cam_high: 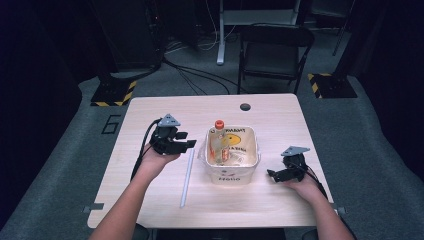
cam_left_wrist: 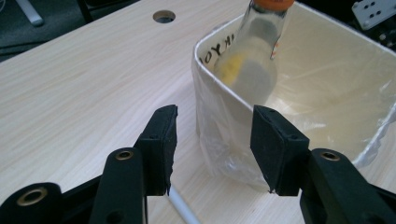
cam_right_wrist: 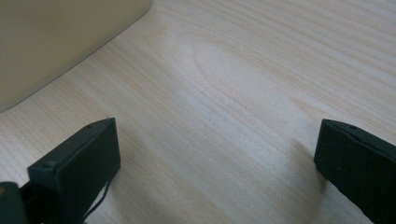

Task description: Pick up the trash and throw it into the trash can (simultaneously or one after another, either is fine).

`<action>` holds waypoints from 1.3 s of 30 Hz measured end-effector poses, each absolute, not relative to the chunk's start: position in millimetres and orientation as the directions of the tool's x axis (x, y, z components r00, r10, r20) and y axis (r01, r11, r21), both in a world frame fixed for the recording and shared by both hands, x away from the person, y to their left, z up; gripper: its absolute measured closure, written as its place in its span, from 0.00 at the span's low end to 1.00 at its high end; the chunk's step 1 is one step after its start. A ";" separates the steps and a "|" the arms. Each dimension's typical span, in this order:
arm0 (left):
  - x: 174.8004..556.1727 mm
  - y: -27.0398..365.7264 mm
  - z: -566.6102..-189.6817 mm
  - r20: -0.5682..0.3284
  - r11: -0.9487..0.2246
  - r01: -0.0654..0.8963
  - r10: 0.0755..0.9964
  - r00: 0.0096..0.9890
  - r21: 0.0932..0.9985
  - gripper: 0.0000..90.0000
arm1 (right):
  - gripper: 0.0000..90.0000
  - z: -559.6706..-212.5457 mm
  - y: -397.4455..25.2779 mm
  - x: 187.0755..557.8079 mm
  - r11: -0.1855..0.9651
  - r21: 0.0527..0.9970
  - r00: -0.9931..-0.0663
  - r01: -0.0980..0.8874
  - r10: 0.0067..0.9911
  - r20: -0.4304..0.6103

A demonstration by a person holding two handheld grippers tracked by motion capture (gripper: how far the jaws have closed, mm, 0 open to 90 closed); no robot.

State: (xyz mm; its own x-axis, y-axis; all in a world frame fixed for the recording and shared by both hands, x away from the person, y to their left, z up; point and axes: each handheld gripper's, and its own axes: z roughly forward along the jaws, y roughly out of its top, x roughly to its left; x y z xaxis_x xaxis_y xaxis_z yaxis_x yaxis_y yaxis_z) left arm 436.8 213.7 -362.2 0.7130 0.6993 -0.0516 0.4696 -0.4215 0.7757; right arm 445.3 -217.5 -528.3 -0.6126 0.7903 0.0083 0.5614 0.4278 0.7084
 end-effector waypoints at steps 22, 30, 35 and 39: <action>420.8 222.3 -408.4 -0.078 -0.423 0.532 0.725 0.684 0.734 0.63 | 0.00 -528.3 -217.5 445.3 0.428 0.709 -0.612 0.561 0.790 0.008; 412.8 230.2 -429.8 -0.094 -0.396 0.552 0.746 0.660 0.734 0.66 | 0.00 -528.3 -217.5 445.3 0.428 0.708 -0.613 0.561 0.790 0.008; 407.5 234.0 -442.2 -0.099 -0.389 0.563 0.754 0.649 0.729 0.67 | 0.00 -528.3 -217.5 445.3 0.428 0.708 -0.613 0.561 0.790 0.008; 404.8 235.4 -449.7 -0.105 -0.382 0.573 0.761 0.640 0.725 0.68 | 0.00 -528.3 -217.5 445.4 0.428 0.708 -0.613 0.561 0.790 0.008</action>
